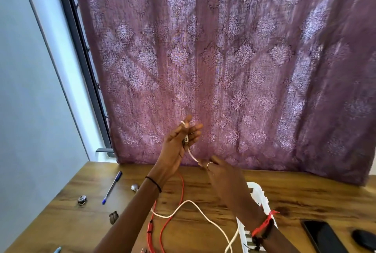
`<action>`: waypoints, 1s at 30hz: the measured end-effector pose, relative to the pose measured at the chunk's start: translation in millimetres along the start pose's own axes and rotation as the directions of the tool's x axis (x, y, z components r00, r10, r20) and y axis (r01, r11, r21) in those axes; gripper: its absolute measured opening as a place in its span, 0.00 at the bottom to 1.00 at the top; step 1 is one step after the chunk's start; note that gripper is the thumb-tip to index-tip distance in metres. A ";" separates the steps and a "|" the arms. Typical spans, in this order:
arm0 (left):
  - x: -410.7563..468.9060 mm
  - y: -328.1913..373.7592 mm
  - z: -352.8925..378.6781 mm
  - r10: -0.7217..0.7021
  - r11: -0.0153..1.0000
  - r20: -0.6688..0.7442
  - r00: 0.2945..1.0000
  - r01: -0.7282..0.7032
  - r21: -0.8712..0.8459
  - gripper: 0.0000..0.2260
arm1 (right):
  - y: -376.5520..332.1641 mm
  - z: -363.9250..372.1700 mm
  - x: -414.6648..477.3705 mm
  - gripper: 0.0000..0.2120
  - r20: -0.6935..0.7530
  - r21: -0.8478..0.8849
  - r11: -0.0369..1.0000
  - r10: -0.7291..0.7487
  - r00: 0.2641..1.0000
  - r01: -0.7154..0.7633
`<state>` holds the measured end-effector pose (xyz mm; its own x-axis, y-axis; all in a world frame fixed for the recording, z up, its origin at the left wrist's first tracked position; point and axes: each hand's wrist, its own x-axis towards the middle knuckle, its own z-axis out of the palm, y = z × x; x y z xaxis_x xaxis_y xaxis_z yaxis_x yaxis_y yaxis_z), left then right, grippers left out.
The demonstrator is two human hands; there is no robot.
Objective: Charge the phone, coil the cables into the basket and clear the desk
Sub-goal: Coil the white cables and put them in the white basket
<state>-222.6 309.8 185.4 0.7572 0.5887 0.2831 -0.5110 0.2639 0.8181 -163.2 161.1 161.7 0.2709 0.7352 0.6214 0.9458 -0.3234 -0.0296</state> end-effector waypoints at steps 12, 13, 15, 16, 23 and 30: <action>-9.2 -9.9 -4.9 0.164 0.197 0.374 0.913 -0.401 0.895 0.15 | 15.3 -9.0 12.8 0.15 -0.083 0.082 0.997 0.004 0.997 0.002; -9.5 -9.5 -6.1 0.124 0.216 0.344 0.931 -0.363 0.906 0.12 | 15.8 -9.5 13.4 0.14 -0.089 0.108 0.994 0.016 0.996 -0.007; -12.2 -9.2 -6.6 0.040 0.330 0.298 0.954 -0.294 0.897 0.10 | 18.8 -10.2 14.3 0.10 -0.123 0.147 0.989 0.026 0.992 -0.008; -14.5 -9.1 -5.7 0.005 0.424 0.282 0.959 -0.257 0.869 0.12 | 20.8 -10.0 14.7 0.08 -0.129 0.182 0.983 0.037 0.991 -0.013; -24.8 4.4 0.8 -0.231 0.801 0.292 0.928 0.011 0.598 0.16 | 30.0 -24.2 28.6 0.07 -0.031 0.633 0.765 0.176 0.984 -0.117; -18.9 2.6 2.4 -0.304 0.950 0.339 0.890 0.310 0.039 0.12 | 28.8 -24.8 44.6 0.06 0.029 0.864 0.483 0.227 0.974 -0.138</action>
<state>-237.3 297.5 183.4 0.9675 0.1846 0.1727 -0.2348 0.4038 0.8842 -128.3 169.8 208.0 0.4833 0.6597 0.5756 0.5747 0.2569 -0.7770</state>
